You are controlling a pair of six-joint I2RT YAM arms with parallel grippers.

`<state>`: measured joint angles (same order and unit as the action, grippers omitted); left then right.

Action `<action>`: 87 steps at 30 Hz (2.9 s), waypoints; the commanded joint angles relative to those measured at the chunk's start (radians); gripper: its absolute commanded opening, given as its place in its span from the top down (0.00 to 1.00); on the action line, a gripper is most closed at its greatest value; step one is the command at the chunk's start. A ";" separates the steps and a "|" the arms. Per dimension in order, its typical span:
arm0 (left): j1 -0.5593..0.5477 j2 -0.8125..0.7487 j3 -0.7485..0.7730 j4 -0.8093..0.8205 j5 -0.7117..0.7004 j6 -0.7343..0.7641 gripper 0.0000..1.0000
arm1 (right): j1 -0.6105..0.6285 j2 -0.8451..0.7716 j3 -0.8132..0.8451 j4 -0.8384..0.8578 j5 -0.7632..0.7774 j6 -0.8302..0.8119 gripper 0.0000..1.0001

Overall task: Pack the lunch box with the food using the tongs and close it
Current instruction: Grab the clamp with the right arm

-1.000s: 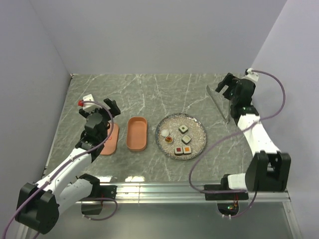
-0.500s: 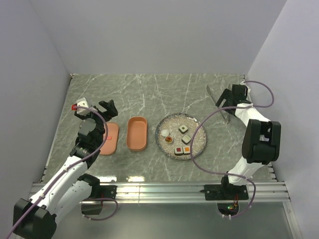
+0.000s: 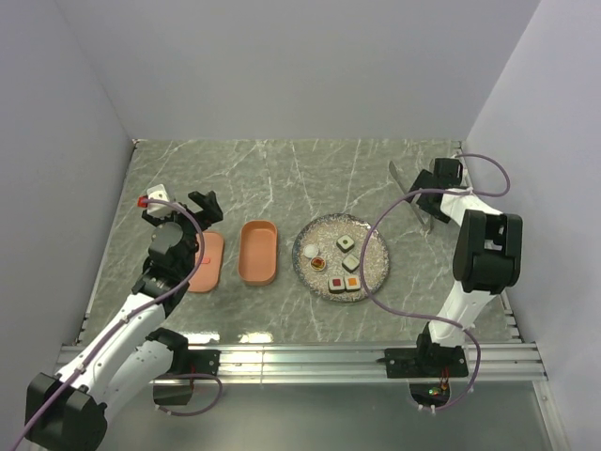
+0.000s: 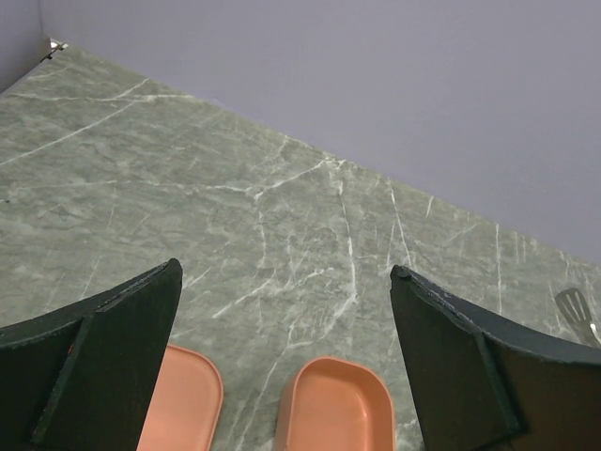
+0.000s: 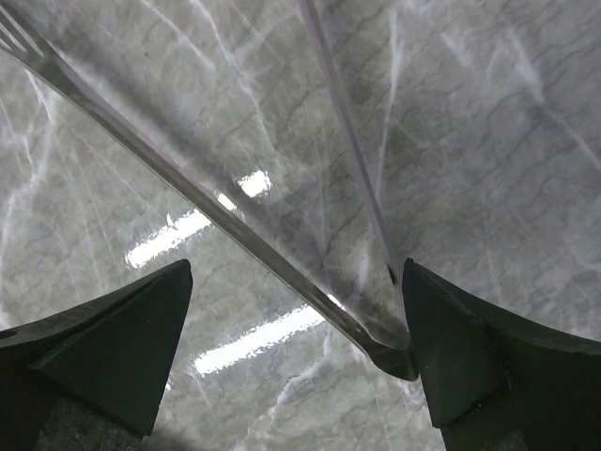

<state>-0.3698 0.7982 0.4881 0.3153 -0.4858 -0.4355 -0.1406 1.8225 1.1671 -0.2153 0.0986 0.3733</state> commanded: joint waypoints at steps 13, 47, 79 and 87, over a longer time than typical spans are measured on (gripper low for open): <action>0.006 -0.020 -0.002 0.038 0.021 -0.008 0.01 | 0.012 0.049 0.052 0.021 -0.303 -0.039 0.00; 0.011 -0.068 -0.022 0.041 0.026 -0.009 0.01 | 0.159 0.225 0.328 -0.248 0.156 -0.076 0.00; 0.014 -0.109 -0.040 0.045 0.039 -0.012 0.01 | 0.134 0.189 0.293 -0.237 0.073 -0.066 0.45; 0.014 -0.105 -0.045 0.054 0.039 -0.014 0.01 | 0.206 0.058 0.191 -0.185 0.157 -0.066 0.45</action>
<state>-0.3611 0.7017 0.4484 0.3309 -0.4652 -0.4397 0.0315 1.9633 1.3682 -0.4492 0.1974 0.3016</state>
